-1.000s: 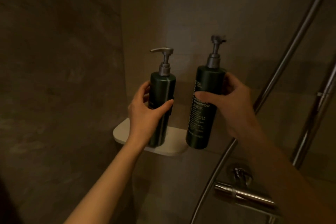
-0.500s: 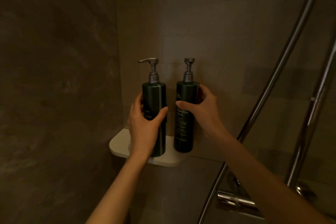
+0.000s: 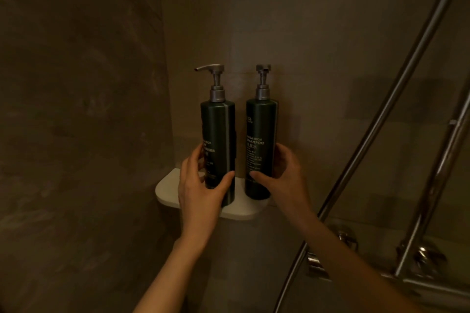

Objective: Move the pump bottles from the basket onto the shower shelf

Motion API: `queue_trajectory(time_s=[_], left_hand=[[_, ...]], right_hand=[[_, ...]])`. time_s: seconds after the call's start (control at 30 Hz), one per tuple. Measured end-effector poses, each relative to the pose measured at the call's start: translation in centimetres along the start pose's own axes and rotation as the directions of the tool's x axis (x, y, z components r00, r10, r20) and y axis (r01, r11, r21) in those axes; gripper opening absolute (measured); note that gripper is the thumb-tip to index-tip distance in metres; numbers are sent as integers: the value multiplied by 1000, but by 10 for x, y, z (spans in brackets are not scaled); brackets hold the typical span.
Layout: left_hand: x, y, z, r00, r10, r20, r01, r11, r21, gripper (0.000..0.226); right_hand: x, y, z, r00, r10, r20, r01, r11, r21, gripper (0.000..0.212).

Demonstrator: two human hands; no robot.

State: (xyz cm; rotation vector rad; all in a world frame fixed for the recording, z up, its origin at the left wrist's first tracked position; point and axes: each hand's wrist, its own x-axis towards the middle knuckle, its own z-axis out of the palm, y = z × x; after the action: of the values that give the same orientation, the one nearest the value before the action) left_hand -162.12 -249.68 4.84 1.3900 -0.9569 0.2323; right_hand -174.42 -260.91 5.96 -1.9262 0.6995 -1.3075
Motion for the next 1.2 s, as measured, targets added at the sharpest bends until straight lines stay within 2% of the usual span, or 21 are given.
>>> queue_trajectory(time_s=[0.3,0.4,0.5,0.63,0.77,0.97,1.1,1.2], left_hand=[[-3,3,-2,998,-54,31,51,995,84,73],[-14,10,-10,993,-89,81,75,985,158,66],[-33,16,-26,992,-78,97,43,946,322,61],[-73,19,-48,992,-7,125,-68,809,584,54],[-125,11,-66,984,-60,166,-86,656,750,52],[-216,-14,-99,947,-263,185,-25,514,857,54],[-278,-27,-125,879,-456,135,85,430,899,55],[-326,-29,-152,819,-565,97,126,342,931,55]], right_hand=[[-6,-8,-2,1000,-4,6,4,1000,1,71],[-22,-17,-9,995,-100,-7,100,992,-73,59],[-47,-19,-17,975,-214,56,221,954,-204,53],[-87,-12,-20,953,-254,164,293,907,-303,45],[-130,4,-16,930,-272,246,344,881,-325,36],[-206,40,2,883,-168,439,329,887,-324,36],[-263,58,14,822,-35,568,302,873,-383,36],[-308,65,27,753,5,658,339,854,-394,36]])
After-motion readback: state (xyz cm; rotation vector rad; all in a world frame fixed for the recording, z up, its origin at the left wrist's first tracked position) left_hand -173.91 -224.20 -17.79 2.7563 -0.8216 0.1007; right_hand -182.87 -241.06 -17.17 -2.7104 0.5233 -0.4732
